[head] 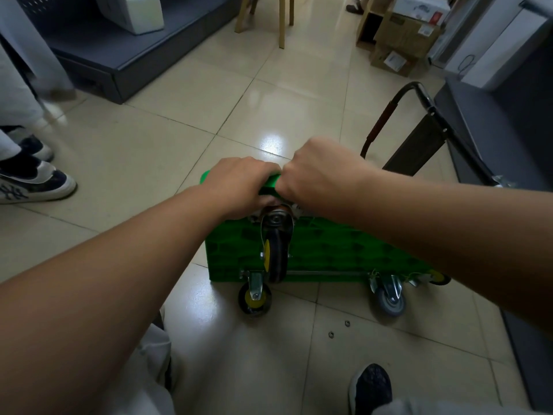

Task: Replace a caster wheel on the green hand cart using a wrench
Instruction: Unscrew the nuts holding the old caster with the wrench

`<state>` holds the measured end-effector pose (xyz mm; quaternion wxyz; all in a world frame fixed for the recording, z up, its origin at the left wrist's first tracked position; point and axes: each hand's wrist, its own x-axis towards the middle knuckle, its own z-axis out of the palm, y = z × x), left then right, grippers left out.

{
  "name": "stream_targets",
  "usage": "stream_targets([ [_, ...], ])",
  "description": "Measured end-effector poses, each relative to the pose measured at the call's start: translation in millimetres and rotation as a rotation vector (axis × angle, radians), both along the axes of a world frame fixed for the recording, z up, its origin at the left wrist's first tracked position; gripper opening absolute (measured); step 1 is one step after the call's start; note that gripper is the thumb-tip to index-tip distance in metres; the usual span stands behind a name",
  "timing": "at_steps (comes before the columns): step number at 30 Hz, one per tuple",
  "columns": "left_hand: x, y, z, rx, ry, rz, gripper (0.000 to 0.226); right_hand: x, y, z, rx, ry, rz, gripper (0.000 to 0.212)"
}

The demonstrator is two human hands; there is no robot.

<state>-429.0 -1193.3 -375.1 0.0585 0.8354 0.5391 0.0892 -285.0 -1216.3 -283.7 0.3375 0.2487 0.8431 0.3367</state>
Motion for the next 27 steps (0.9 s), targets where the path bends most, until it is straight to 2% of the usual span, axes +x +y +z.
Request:
stream_targets([
  [4, -4.9, 1.1, -5.0, 0.025, -0.001, -0.022, 0.037, -2.0, -3.5, 7.4, 0.014, -0.061, -0.067, 0.023],
  [11, -10.3, 1.9, -11.2, 0.039, -0.001, -0.034, 0.041, 3.7, -0.2, 11.8, 0.046, -0.209, -0.023, 0.026],
  [20, -11.0, 4.0, -11.1, 0.015, -0.001, -0.032, 0.041, 2.2, 13.9, 14.7, 0.076, -0.276, 0.028, 0.027],
  [24, -9.2, 3.8, -10.6, -0.007, 0.013, -0.026, 0.038, -17.2, 22.3, 9.4, 0.015, -0.310, -0.082, 0.024],
  [27, -9.1, 5.5, -8.9, -0.017, -0.001, -0.030, 0.039, -26.5, 28.8, 4.9, 0.006, -0.449, -0.158, 0.012],
])
